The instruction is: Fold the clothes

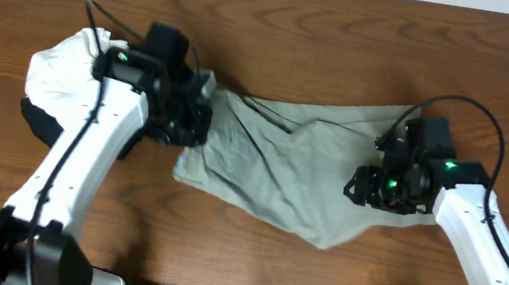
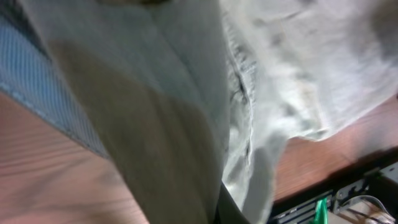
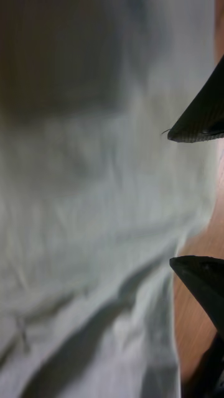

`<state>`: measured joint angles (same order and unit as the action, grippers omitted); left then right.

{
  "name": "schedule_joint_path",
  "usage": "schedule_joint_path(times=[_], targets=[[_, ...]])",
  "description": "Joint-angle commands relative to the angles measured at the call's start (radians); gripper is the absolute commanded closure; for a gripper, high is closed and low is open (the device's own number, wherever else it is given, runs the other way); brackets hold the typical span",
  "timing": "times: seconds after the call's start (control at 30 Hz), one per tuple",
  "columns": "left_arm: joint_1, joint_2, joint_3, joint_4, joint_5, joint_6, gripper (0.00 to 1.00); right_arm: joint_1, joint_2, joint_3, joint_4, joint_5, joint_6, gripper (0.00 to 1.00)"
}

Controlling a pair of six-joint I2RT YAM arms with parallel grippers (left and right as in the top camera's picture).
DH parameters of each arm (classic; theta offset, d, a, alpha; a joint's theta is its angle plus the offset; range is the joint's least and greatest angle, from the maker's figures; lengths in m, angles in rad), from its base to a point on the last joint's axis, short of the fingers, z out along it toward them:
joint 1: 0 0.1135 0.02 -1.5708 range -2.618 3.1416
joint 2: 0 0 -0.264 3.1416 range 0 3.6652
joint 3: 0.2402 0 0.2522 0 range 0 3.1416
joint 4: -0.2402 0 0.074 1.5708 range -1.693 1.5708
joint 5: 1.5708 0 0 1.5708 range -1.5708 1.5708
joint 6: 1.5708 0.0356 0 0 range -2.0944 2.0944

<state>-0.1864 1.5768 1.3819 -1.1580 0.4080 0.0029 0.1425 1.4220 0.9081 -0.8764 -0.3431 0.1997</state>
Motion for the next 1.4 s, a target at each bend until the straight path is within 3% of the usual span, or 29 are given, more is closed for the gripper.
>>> schedule_joint_path(times=[0.0, 0.13, 0.37, 0.6, 0.77, 0.93, 1.2, 1.37], targets=[[-0.003, -0.005, 0.126, -0.060, -0.081, 0.053, 0.94, -0.045, -0.010, 0.044, -0.022, 0.002, -0.012, 0.46], [-0.039, -0.004, 0.225, -0.087, -0.080, 0.045, 0.94, -0.135, -0.010, 0.070, -0.072, 0.055, 0.060, 0.43], [-0.214, 0.030, 0.240, -0.015, -0.082, -0.032, 0.94, -0.303, -0.010, 0.074, -0.069, -0.050, 0.076, 0.41], [-0.336, 0.116, 0.240, 0.113, -0.124, -0.208, 0.94, -0.327, -0.009, 0.074, -0.077, -0.016, 0.095, 0.39], [-0.331, 0.111, 0.242, 0.116, -0.193, -0.269, 0.94, -0.328, -0.008, 0.072, -0.064, 0.063, 0.129, 0.35], [-0.265, 0.094, 0.270, 0.020, -0.206, -0.222, 0.94, -0.328, -0.008, 0.072, -0.061, 0.063, 0.128, 0.34], [-0.114, 0.087, 0.491, -0.269, -0.365, -0.040, 0.94, -0.327, -0.008, 0.072, -0.060, 0.063, 0.128, 0.35], [-0.051, 0.087, 0.599, -0.351, -0.396, 0.016, 0.94, -0.327, -0.008, 0.072, -0.054, 0.063, 0.128, 0.35]])
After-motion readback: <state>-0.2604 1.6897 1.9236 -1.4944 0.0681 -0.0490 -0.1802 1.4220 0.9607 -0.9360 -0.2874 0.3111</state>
